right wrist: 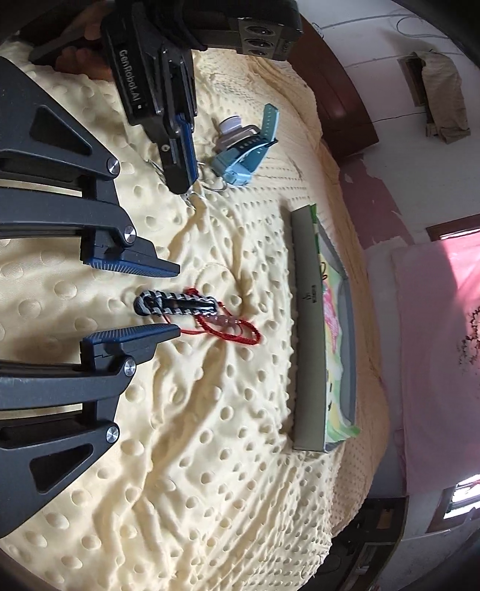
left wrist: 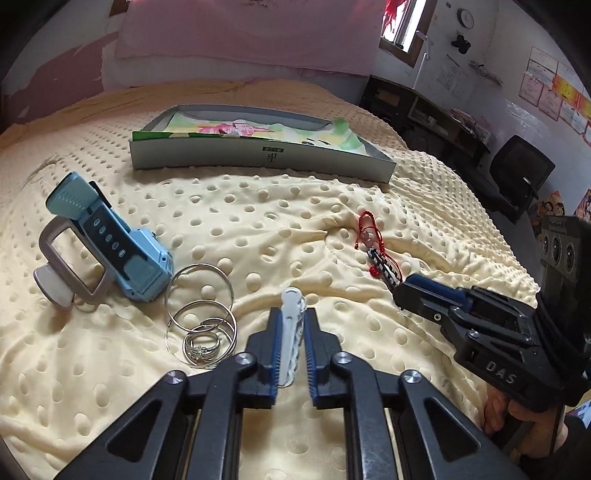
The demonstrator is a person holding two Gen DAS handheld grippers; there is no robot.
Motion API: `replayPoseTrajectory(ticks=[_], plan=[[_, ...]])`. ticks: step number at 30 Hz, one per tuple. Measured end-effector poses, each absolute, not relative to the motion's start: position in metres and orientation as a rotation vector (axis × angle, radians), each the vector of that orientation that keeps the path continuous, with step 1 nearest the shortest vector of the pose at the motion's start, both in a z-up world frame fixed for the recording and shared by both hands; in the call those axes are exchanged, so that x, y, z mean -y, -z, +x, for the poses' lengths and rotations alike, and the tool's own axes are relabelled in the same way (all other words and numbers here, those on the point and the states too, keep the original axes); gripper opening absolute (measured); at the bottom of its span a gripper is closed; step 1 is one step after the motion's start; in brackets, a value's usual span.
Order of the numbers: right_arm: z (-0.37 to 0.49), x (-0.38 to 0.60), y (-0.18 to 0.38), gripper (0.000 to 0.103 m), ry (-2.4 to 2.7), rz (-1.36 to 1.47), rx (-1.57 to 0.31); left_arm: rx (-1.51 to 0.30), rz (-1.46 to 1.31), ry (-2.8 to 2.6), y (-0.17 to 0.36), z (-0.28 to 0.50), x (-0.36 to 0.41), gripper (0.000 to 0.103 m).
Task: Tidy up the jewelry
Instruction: 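Grasp the white hair clip with left gripper while right grasps black braided bracelet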
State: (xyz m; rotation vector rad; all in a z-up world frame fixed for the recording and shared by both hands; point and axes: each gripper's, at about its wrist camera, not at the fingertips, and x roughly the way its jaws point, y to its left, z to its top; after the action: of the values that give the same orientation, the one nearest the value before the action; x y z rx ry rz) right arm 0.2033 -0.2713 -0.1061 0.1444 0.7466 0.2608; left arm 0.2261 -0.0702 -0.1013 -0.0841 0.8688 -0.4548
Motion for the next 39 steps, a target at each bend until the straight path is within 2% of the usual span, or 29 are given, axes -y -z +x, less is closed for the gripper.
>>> replayPoseTrajectory(ticks=[2, 3, 5, 10, 25, 28, 29, 30, 32, 37, 38, 39], plan=[[0.204, 0.269, 0.107, 0.012, -0.257, 0.134, -0.756, -0.865, -0.094, 0.459, 0.1, 0.226, 0.069, 0.008], [0.203, 0.268, 0.107, 0.012, -0.257, 0.131, -0.755, -0.859, -0.099, 0.463, 0.099, 0.226, 0.068, 0.001], [0.201, 0.267, 0.105, 0.004, -0.253, 0.124, -0.745, -0.844, -0.11, 0.471, 0.094, 0.224, 0.066, 0.001], [0.197, 0.267, 0.097, 0.003, -0.256, 0.118, -0.723, -0.814, -0.087, 0.485, 0.081, 0.219, 0.068, 0.001], [0.201, 0.272, 0.107, 0.005, -0.266, 0.18, -0.771, -0.914, -0.079, 0.438, 0.099, 0.226, 0.068, 0.002], [0.201, 0.272, 0.108, 0.008, -0.274, 0.188, -0.776, -0.917, -0.082, 0.44, 0.1, 0.227, 0.068, 0.009], [0.201, 0.273, 0.108, 0.009, -0.28, 0.193, -0.775, -0.919, -0.082, 0.436, 0.1, 0.227, 0.068, 0.021], [0.201, 0.273, 0.109, 0.016, -0.281, 0.195, -0.776, -0.92, -0.082, 0.429, 0.1, 0.227, 0.067, 0.03], [0.201, 0.272, 0.108, 0.025, -0.283, 0.196, -0.774, -0.91, -0.087, 0.429, 0.099, 0.226, 0.066, 0.039], [0.203, 0.271, 0.11, 0.025, -0.292, 0.193, -0.784, -0.928, -0.094, 0.46, 0.103, 0.229, 0.069, 0.039], [0.204, 0.27, 0.111, 0.025, -0.29, 0.19, -0.789, -0.933, -0.095, 0.464, 0.104, 0.229, 0.07, 0.038], [0.204, 0.269, 0.111, 0.025, -0.29, 0.188, -0.793, -0.941, -0.097, 0.47, 0.105, 0.23, 0.07, 0.032]])
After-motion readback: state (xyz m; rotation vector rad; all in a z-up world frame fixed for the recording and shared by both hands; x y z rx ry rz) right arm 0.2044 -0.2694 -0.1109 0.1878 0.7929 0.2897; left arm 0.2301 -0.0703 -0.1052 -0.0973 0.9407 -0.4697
